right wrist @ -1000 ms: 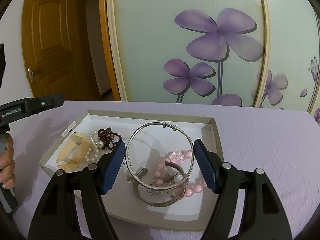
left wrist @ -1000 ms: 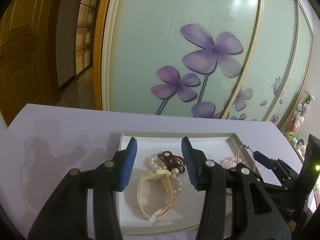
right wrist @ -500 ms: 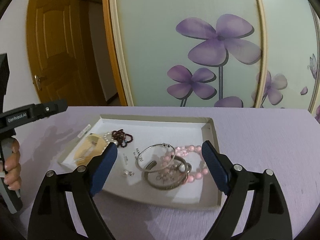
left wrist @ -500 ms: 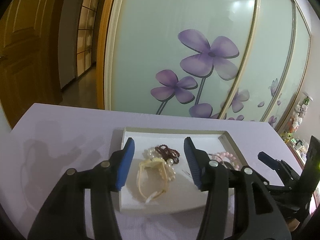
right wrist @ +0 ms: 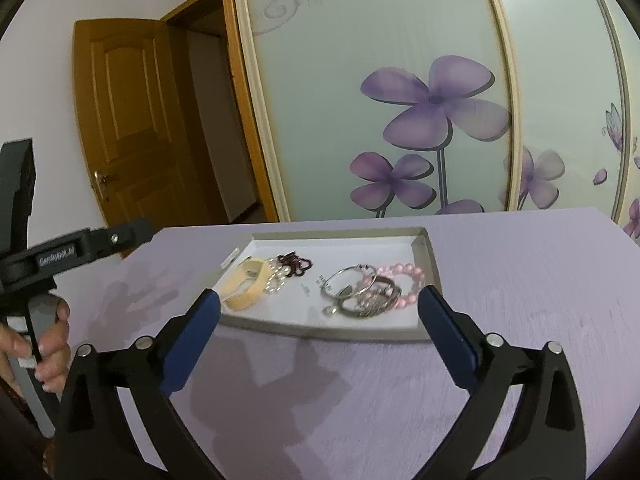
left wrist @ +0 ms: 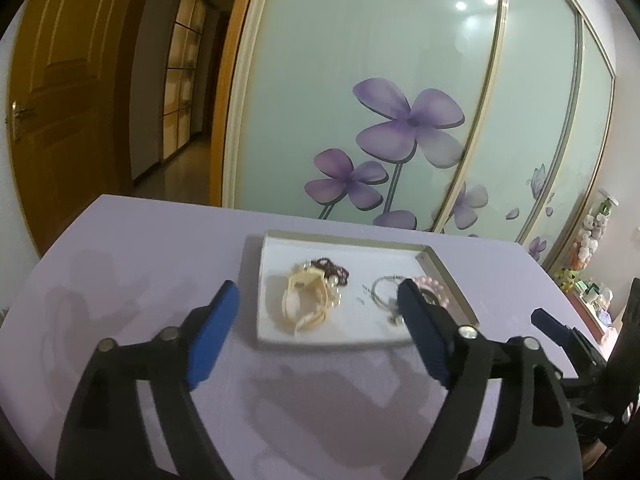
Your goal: Organize jewelry
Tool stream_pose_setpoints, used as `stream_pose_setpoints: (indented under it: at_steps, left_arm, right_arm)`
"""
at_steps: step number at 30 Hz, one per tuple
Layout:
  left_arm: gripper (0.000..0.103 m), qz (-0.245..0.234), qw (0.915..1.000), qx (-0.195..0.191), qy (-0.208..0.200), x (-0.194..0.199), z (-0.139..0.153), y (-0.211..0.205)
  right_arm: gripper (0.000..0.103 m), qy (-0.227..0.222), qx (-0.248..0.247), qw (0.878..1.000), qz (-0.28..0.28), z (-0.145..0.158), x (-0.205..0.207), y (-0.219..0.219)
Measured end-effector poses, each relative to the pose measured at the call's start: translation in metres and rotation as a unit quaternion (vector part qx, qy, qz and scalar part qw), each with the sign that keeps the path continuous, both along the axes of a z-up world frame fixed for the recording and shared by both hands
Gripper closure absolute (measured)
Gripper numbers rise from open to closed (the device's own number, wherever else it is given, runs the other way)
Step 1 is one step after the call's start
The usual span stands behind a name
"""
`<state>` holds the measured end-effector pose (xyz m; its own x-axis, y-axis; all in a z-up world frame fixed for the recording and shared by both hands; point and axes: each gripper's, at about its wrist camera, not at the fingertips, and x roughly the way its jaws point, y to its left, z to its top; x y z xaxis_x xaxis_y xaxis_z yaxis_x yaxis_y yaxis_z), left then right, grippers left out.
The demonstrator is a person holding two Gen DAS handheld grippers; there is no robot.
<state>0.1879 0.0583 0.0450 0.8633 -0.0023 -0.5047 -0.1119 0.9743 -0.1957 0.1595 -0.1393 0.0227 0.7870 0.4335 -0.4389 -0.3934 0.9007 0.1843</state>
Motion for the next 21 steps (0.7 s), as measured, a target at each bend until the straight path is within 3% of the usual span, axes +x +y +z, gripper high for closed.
stream_pose_setpoints:
  at_steps: [9, 21]
  left_arm:
    - [0.002, 0.022, 0.9992, 0.02, -0.026, -0.066, -0.005, -0.013]
    - [0.002, 0.029, 0.9986, 0.03, -0.032, -0.089, -0.021, -0.023]
  right_arm:
    - [0.001, -0.001, -0.001, 1.0, -0.02, -0.002, -0.036, -0.007]
    - [0.001, -0.002, 0.014, 0.999, -0.043, -0.012, -0.057, -0.015]
